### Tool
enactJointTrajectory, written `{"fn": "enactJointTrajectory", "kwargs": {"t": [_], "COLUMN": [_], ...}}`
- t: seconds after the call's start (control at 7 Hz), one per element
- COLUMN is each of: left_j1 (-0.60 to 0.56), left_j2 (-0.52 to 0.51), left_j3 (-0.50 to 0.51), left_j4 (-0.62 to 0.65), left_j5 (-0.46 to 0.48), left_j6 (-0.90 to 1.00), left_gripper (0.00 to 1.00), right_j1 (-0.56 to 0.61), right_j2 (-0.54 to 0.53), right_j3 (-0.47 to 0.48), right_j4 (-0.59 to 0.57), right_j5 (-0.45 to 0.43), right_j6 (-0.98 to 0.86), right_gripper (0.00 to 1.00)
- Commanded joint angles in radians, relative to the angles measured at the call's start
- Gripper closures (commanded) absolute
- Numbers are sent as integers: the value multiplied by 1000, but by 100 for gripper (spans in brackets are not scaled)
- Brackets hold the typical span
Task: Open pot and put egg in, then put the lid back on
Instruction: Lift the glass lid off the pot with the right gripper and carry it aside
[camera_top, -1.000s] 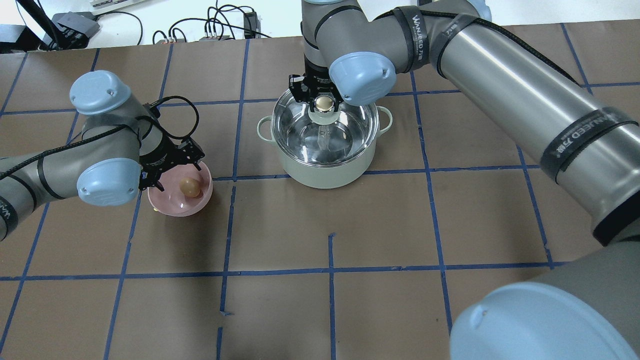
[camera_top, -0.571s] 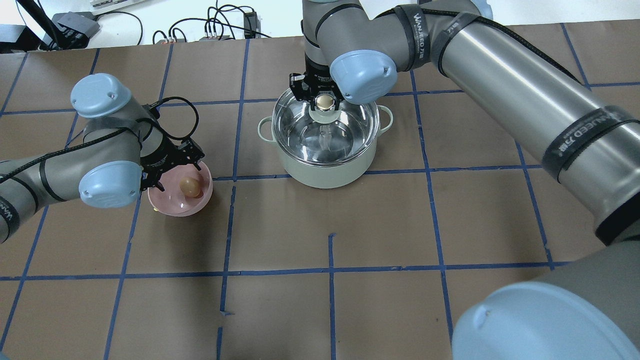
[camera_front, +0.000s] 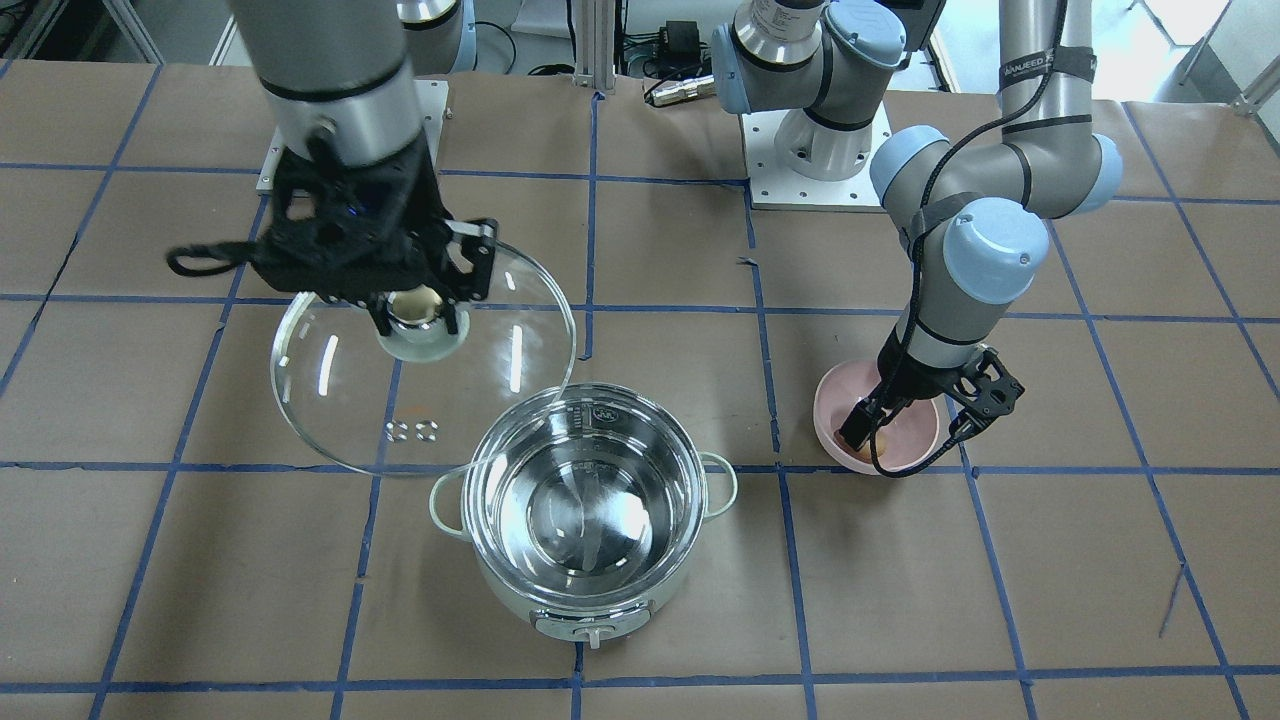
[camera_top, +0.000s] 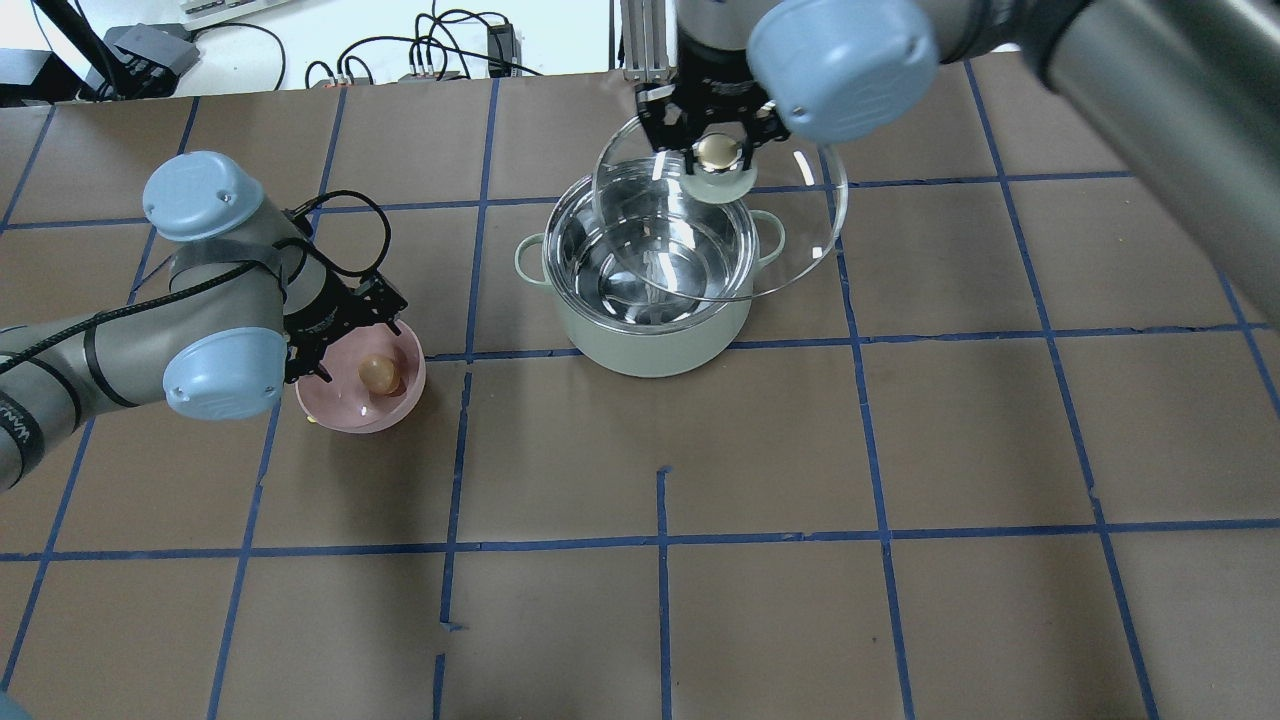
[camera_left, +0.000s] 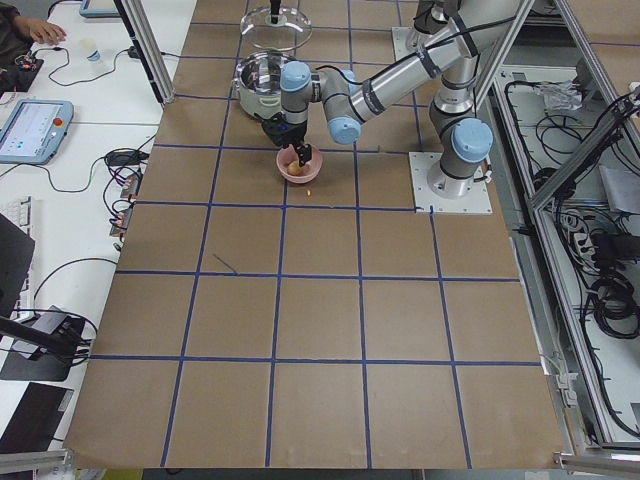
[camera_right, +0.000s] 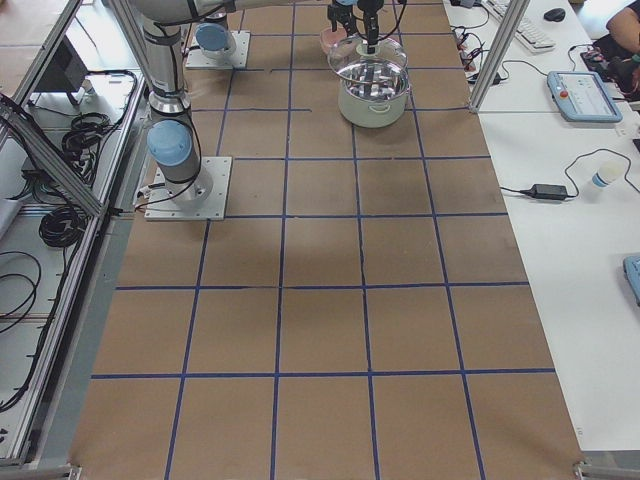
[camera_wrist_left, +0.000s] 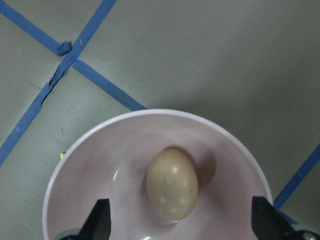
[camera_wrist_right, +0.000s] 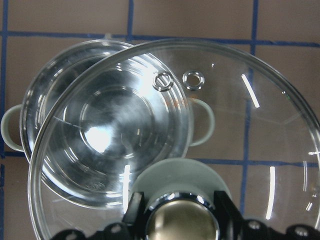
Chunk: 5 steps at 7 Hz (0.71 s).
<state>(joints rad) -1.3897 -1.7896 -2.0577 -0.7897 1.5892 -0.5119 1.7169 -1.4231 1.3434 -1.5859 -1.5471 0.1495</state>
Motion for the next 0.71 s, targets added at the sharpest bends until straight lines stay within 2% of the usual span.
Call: {"fn": "enactJointTrajectory", "kwargs": {"t": [0.0,0.14,0.57], "left_j1": [0,0,1], "left_j2": [-4,-10,-13], "left_j3": [-19,-22,-36], "left_j4": [33,32,33], "left_j5": [0,2,2], "left_j6": [-45,-54,-71], "left_gripper": [2,2,2], "right_j1": [-149,-149,-148], "right_j2": [-124,-147,-152], "right_j3": [77,89,106], "right_j4": [69,119,121], "right_j5": [27,12,12], "right_j6": [-91,-138,-145], "right_gripper": [93,93,95]}}
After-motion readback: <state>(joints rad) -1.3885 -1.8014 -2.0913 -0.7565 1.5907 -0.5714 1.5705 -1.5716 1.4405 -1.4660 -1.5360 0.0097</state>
